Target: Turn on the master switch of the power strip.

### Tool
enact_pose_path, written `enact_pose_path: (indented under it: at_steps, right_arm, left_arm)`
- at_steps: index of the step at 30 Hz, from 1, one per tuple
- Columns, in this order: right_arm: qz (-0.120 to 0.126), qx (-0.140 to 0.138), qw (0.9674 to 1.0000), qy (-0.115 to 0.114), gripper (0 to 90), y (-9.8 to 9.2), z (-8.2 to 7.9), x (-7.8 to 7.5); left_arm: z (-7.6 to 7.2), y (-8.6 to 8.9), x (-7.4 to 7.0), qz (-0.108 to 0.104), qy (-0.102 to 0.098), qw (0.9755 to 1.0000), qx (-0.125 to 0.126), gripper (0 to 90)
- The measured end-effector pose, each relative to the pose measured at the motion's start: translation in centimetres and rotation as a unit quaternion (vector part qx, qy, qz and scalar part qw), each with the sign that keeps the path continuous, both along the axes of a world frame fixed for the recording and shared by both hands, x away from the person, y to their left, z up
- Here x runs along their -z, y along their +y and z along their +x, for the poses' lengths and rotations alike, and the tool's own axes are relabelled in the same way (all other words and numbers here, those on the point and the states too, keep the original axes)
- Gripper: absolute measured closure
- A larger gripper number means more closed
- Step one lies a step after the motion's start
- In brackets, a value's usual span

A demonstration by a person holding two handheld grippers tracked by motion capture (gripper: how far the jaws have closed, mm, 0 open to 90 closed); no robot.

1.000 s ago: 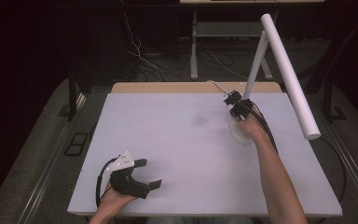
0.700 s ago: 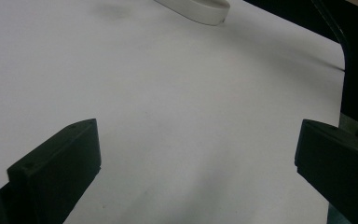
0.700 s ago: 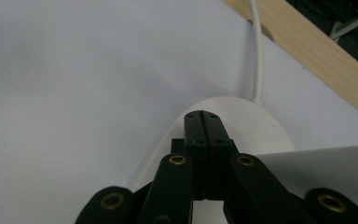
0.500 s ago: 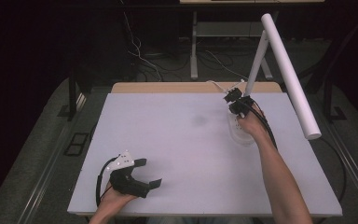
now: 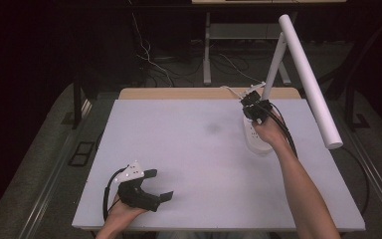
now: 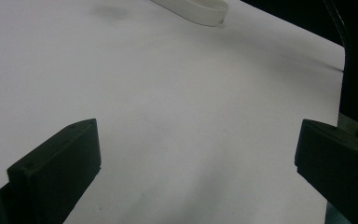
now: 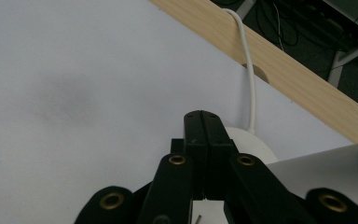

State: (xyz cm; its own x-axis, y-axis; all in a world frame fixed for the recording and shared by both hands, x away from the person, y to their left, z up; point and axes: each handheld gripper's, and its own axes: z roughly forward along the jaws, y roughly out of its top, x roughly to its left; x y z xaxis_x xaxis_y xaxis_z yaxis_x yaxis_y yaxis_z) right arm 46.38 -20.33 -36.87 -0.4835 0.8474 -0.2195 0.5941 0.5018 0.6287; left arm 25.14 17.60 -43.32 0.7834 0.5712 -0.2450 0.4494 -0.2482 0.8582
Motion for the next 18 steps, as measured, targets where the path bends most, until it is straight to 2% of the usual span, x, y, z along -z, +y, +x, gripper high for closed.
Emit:
enact_pose_path:
  at_steps: [1,5,10,14,15,17,18]
  right_arm:
    - [0.006,-0.005,1.0000,-0.005,89.4,0.1,-0.4,-0.3]
    - [0.007,-0.012,0.9998,-0.013,89.4,0.4,-1.0,-0.7]
    - [0.026,-0.023,0.9992,-0.019,89.2,0.6,-2.0,-1.3]
    - [0.074,-0.028,0.9968,-0.015,71.5,0.2,-3.1,-1.7]
    - [0.074,-0.028,0.9968,-0.015,71.5,0.2,-3.1,-1.7]
    - [0.105,-0.032,0.9939,-0.011,59.4,-0.2,-3.8,-1.9]
    - [0.106,-0.035,0.9936,-0.013,56.0,-0.4,-4.1,-1.9]
  left_arm:
    - [0.0,0.0,0.0,0.001,-0.001,1.0000,0.001,0.0]
    - [0.0,0.0,0.0,0.001,0.001,1.0000,0.001,0.0]
    - [0.0,-0.1,0.1,0.003,0.001,1.0000,0.002,0.0]
    - [0.1,-0.2,0.1,0.002,0.000,1.0000,0.003,0.0]
    - [0.1,-0.2,0.1,0.002,0.000,1.0000,0.003,0.0]
    - [0.1,-0.2,0.1,0.002,0.001,1.0000,0.003,0.0]
    - [0.1,-0.2,0.1,0.002,0.002,1.0000,0.003,0.0]
